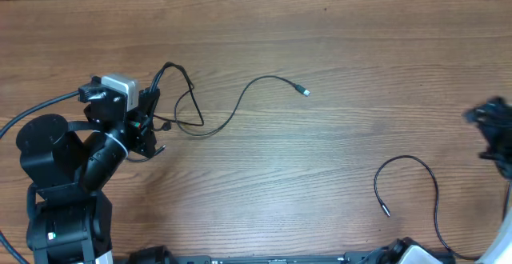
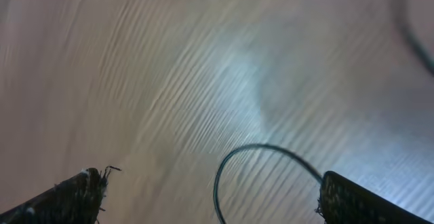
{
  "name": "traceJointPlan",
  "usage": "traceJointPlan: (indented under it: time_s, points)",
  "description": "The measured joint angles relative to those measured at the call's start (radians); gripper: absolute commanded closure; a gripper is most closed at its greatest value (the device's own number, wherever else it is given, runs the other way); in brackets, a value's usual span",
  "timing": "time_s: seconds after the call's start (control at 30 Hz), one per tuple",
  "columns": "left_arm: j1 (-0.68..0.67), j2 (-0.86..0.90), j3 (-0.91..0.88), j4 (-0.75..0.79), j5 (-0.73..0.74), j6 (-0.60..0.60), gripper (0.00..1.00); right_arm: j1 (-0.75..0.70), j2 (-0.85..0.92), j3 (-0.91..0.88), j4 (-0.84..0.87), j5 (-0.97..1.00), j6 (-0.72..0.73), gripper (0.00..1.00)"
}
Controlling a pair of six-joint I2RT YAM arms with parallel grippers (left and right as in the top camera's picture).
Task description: Untangle cables
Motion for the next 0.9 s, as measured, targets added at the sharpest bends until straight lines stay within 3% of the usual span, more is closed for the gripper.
traceJointPlan:
  time_s: [0.2, 0.57, 0.9]
  points:
    - [0.0, -0.027, 0.0, -0.011, 0.002, 0.001, 0.93, 0.225, 0.0, -0.053, -0.016, -0.004, -0.049, 0.0]
    - [0.0, -0.184, 0.013, -0.133, 0.006, 0.013, 0.93, 0.559, 0.005, -0.342, 0.064, -0.017, 0.009, 0.0]
    - [0.0, -0.198, 0.017, -0.224, 0.013, 0.013, 0.94, 0.623, 0.08, -0.474, 0.22, 0.055, 0.105, 0.0]
